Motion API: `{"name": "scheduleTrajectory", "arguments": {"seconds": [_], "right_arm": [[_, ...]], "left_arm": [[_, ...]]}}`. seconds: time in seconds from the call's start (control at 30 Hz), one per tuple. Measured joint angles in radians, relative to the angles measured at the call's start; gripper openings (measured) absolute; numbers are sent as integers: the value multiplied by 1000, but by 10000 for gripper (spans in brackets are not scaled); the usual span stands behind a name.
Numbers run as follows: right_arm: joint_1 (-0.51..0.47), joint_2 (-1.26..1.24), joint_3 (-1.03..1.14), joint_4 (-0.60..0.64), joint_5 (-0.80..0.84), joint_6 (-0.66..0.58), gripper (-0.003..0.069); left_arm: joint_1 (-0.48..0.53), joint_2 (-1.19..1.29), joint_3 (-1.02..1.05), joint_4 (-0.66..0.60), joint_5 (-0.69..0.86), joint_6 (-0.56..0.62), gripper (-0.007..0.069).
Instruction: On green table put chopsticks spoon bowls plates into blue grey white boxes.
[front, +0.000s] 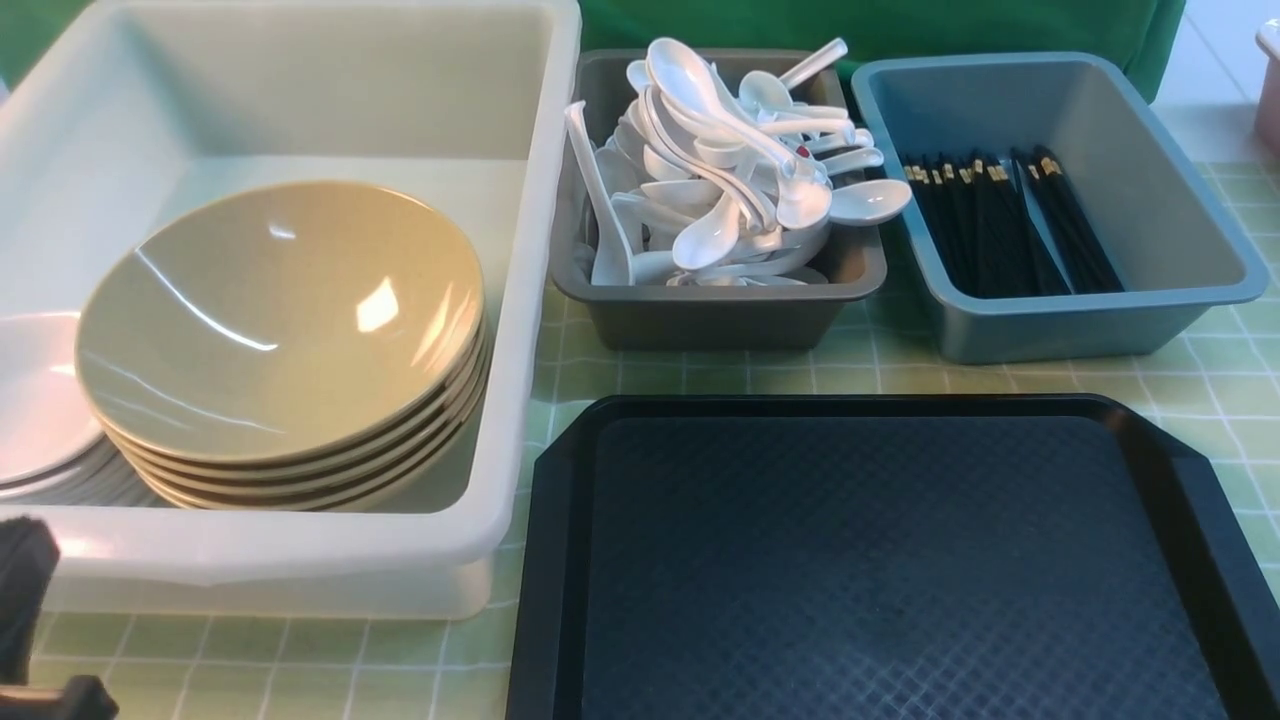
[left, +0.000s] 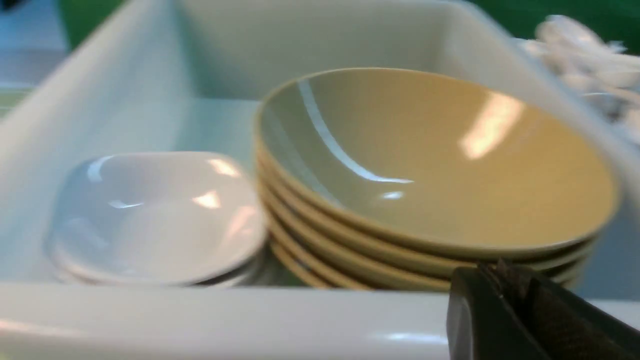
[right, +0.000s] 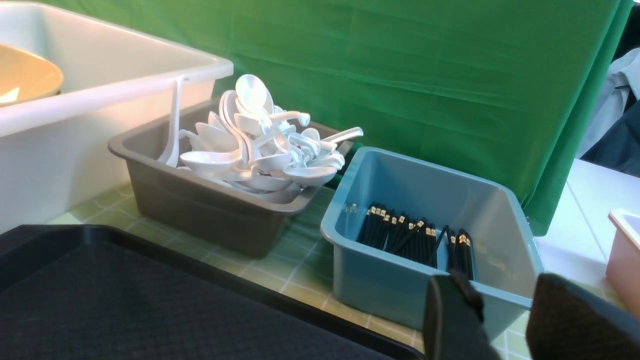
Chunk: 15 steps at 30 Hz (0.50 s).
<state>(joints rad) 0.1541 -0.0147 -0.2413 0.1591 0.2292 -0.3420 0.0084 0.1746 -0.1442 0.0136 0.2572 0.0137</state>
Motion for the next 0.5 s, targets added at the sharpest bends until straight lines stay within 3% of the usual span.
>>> {"name": "scheduleTrajectory", "arguments": {"seconds": [0.2, 0.5], "right_arm": [[0, 0, 0, 0, 0, 0, 236], [0, 0, 0, 0, 0, 0, 236]], "left_arm": [[55, -101, 162, -19, -23, 95, -2], [55, -115, 171, -14, 52, 99, -2]]}}
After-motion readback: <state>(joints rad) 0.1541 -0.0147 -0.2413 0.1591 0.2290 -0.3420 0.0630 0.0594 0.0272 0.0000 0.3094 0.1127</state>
